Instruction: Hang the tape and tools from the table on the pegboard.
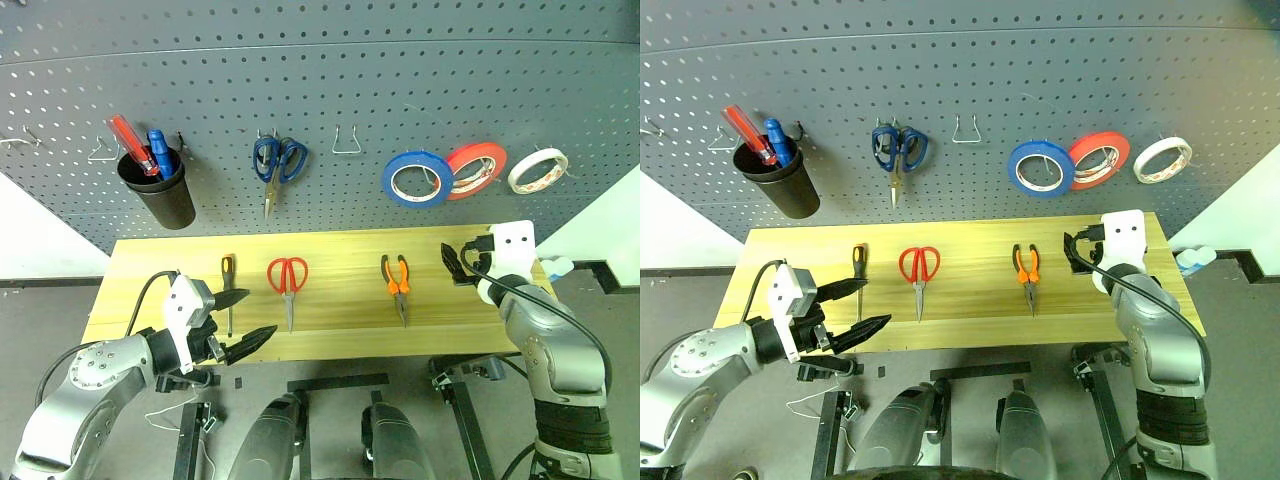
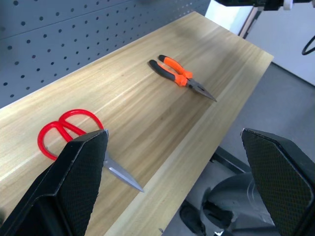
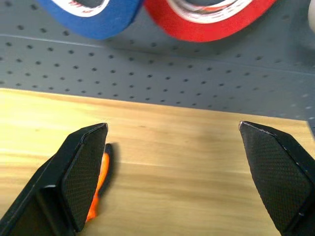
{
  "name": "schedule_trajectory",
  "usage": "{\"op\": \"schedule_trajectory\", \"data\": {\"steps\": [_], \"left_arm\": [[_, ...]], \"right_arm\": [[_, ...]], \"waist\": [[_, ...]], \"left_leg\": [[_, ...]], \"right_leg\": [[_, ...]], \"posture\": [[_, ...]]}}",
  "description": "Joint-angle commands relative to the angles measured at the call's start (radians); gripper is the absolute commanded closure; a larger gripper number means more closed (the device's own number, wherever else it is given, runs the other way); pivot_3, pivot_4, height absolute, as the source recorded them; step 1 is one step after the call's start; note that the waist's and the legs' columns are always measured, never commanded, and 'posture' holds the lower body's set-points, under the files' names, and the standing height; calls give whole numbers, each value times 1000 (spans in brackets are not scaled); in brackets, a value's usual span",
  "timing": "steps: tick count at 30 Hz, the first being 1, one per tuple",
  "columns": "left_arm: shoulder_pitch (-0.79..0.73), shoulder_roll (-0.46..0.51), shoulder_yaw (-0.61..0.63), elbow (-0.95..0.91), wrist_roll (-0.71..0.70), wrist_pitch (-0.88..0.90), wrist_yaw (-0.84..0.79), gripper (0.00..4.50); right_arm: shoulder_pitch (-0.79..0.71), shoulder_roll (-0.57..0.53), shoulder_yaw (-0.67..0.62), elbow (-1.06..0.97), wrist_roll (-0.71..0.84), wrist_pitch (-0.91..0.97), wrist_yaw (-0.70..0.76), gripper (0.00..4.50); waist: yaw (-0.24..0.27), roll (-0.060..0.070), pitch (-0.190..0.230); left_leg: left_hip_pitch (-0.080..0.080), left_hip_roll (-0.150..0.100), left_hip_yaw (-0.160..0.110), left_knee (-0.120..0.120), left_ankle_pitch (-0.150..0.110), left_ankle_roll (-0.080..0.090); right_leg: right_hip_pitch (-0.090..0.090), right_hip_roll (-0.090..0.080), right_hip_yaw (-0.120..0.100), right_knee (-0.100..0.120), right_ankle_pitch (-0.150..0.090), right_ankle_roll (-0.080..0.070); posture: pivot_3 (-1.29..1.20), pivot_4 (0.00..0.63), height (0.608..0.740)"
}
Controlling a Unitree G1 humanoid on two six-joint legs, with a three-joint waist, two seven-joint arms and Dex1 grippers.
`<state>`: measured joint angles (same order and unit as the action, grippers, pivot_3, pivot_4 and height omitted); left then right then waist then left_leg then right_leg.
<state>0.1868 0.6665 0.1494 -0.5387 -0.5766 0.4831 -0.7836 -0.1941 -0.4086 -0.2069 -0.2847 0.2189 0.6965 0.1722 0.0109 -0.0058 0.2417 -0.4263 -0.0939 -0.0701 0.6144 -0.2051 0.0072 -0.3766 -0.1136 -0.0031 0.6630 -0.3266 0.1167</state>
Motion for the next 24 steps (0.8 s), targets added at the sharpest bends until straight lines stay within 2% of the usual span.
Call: {"op": "schedule_trajectory", "data": {"steps": [1, 13, 24], "left_arm": [[8, -6, 48, -42, -18, -33, 2, 0], [34, -61, 55, -87, -22, -101, 8, 0], [94, -70, 58, -121, -16, -124, 34, 0]], "right_arm": [[-19, 4, 8, -52, 5, 39, -2, 31], [-137, -7, 118, 79, -8, 269, 36, 31], [-293, 113, 198, 189, -13, 378, 9, 31]], "waist": [[1, 0, 0], [0, 0, 0], [0, 0, 0]], "left_leg": [[0, 0, 0, 0, 0, 0], [0, 0, 0, 0, 0, 0], [-1, 0, 0, 0, 0, 0]], "right_leg": [[0, 0, 0, 0, 0, 0], [0, 0, 0, 0, 0, 0], [-4, 0, 0, 0, 0, 0]], "posture": [[46, 197, 740], [53, 197, 740], [60, 220, 740]]}}
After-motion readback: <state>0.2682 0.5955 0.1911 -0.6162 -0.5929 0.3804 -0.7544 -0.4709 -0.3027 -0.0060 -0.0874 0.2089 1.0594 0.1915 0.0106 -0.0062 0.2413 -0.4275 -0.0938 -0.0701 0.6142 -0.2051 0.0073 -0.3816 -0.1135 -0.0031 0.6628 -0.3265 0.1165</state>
